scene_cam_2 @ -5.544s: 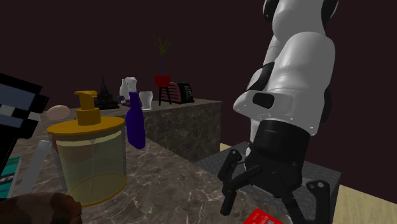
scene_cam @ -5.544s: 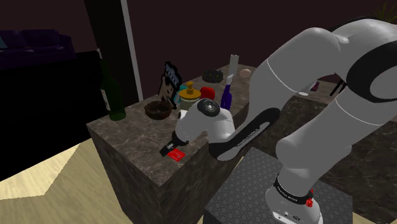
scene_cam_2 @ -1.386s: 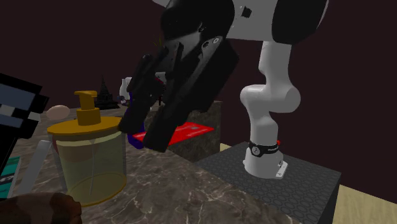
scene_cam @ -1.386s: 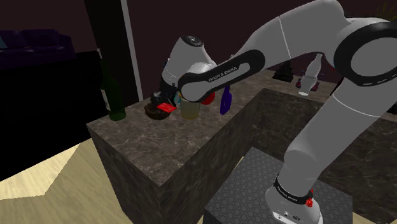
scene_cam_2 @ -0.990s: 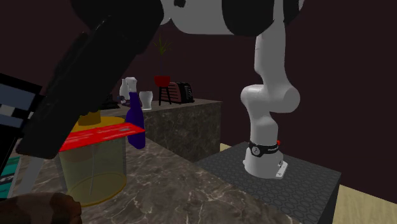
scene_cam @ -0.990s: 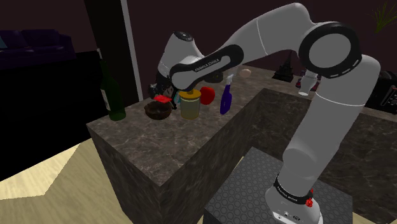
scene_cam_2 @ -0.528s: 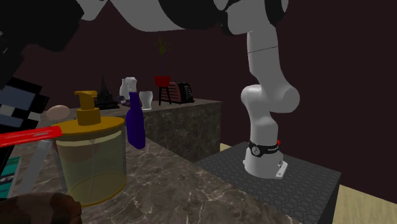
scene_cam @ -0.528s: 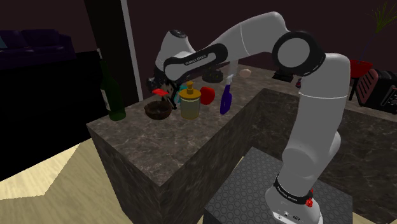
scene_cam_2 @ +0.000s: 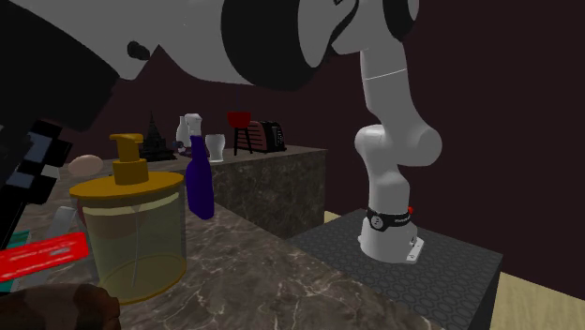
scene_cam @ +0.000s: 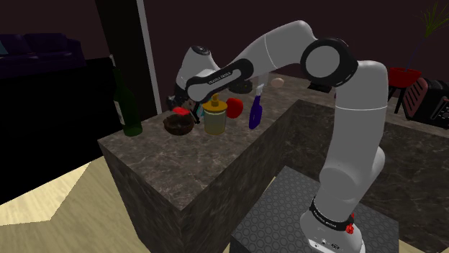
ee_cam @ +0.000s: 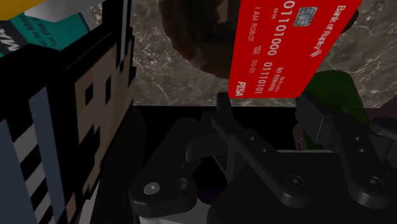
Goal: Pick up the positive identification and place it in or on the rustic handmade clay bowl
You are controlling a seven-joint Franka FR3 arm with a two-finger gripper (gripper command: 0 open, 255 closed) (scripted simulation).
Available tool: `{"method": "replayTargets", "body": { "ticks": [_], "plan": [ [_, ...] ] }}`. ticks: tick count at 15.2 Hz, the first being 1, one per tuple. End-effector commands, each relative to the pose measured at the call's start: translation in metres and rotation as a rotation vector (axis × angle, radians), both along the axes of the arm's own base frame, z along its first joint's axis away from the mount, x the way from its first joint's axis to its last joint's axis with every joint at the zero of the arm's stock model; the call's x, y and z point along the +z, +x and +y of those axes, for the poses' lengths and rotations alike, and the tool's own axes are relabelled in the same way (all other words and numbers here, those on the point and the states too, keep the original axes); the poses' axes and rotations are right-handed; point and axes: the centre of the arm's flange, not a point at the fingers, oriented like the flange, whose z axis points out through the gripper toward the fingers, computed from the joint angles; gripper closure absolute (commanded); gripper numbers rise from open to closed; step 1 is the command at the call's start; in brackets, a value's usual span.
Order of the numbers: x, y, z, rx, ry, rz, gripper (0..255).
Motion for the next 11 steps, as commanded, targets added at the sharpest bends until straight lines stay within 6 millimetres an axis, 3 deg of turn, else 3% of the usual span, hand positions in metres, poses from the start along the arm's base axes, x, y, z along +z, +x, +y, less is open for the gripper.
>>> {"method": "replayTargets", "body": {
  "ticks": [1,6,11],
  "plan": [
    [-0.011,-0.001,-0.001,0.0,0.0,0.0,255],
    [-0.039,-0.001,-0.001,0.0,0.0,0.0,255],
    [-0.039,-0.001,-0.001,0.0,0.0,0.0,255]
  ]
}}
